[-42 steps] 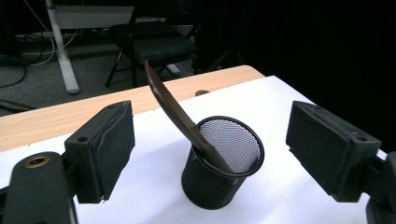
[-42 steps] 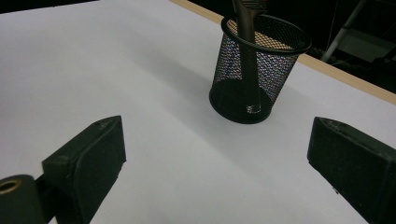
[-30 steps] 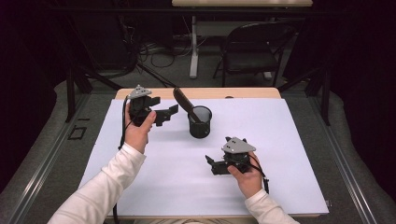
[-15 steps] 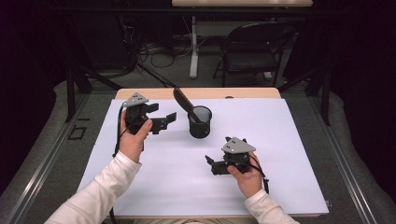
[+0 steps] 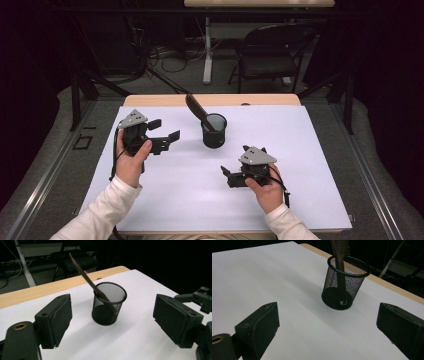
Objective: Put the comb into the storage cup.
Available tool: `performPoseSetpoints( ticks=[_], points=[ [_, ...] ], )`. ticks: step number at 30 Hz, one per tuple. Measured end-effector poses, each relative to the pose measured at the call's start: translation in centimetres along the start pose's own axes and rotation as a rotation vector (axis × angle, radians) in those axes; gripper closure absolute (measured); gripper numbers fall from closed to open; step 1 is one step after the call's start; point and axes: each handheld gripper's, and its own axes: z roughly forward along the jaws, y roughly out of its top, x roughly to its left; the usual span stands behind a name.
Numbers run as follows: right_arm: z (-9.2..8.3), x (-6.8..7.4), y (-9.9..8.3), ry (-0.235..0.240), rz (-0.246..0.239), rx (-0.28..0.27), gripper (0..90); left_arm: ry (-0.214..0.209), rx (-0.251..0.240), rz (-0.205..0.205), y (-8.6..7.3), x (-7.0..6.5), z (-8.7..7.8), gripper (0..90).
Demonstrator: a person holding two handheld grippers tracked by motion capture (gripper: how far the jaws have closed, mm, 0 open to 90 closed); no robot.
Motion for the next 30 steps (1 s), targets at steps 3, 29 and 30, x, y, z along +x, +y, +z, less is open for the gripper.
performPoseSetpoints(
  ticks=[3,29,30],
  points=[
    [-0.8,-0.1,0.2,0.006,0.006,-0.002,4.2,0.006,0.003,-0.005,-0.5,0.3,-0.5,16.1],
    [-5.8,-2.5,-2.2,-0.059,0.051,0.036,4.2,0.01,-0.051,-0.067,-6.9,2.2,-4.8,16.0],
    [-5.8,-2.6,-2.3,-0.063,0.053,0.036,4.1,0.014,-0.051,-0.066,-7.2,2.3,-4.8,16.0]
  ],
)
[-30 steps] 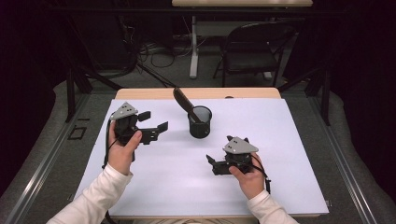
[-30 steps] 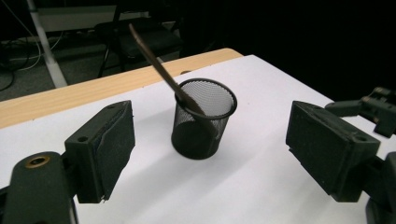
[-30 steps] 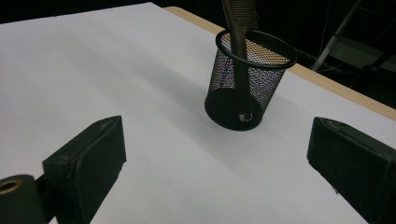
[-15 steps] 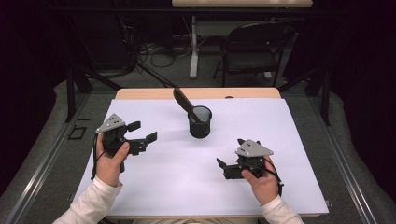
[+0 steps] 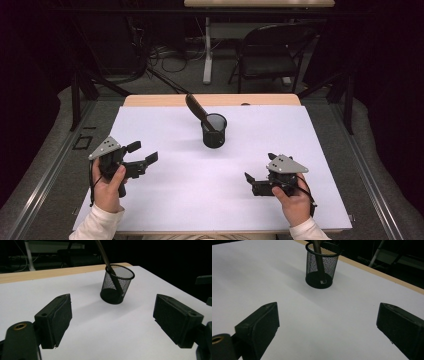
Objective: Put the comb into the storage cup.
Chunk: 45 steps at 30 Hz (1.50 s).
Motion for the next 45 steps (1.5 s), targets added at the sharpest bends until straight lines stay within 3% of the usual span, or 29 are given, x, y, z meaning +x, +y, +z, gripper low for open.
performPoseSetpoints(
  ticks=[9,19,31,45],
  points=[
    [-0.8,-0.9,-1.2,-0.031,0.037,0.005,4.1,0.032,-0.021,0.014,-2.2,0.5,-0.5,16.0],
    [-0.5,-1.6,-2.6,-0.046,0.084,0.004,4.2,0.038,-0.032,0.028,-4.3,1.2,-0.1,16.0],
    [-0.1,-2.6,-3.9,-0.079,0.102,0.024,4.2,0.057,-0.028,0.066,-5.5,2.3,0.0,16.0],
    [0.4,-3.3,-5.0,-0.104,0.106,0.03,4.2,0.068,-0.03,0.055,-6.1,3.2,0.2,16.0]
  ],
)
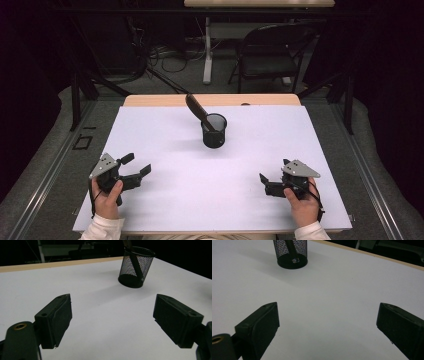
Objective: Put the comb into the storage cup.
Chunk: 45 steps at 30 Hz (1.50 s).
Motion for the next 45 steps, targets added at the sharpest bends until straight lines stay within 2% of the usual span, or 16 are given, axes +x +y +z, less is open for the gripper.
performPoseSetpoints(
  ticks=[11,45],
  points=[
    [0.3,-0.5,-0.5,-0.004,0.017,0.012,4.2,0.013,0.009,-0.005,-0.2,0.4,0.1,16.0],
    [0.8,-1.5,-1.0,0.004,0.089,0.039,4.6,0.016,0.018,-0.018,-0.5,0.7,0.3,16.0]
  ],
)
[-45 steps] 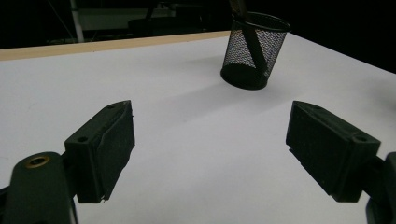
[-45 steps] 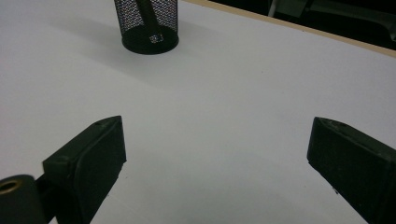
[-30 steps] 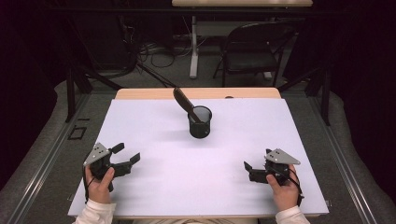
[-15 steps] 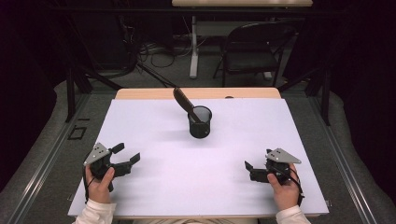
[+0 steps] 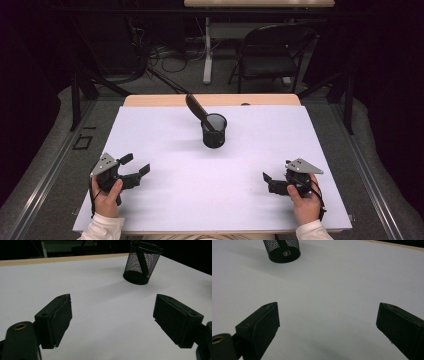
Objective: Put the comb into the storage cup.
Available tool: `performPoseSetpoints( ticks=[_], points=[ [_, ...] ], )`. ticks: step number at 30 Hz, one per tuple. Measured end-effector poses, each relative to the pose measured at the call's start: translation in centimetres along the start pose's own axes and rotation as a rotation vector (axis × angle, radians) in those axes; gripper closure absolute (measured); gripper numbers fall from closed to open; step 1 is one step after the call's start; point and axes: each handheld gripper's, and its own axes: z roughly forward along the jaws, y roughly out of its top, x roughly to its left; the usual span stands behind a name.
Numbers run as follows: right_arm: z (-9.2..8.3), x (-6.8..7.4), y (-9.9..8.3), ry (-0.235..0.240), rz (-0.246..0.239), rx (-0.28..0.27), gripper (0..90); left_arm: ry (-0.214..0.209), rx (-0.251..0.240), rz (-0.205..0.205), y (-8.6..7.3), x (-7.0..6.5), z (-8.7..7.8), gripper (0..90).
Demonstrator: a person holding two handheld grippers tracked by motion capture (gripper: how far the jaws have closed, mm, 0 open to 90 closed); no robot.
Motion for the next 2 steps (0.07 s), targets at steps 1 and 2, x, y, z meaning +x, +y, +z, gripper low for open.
performPoseSetpoints(
  ticks=[1,2],
  points=[
    [0.05,0.0,-0.03,-0.001,0.004,-0.006,4.6,0.001,0.001,0.0,0.0,0.02,0.02,16.0],
    [0.03,-0.01,-0.04,0.0,0.006,-0.006,4.6,0.002,0.001,-0.001,0.0,0.03,0.04,16.0]
  ],
)
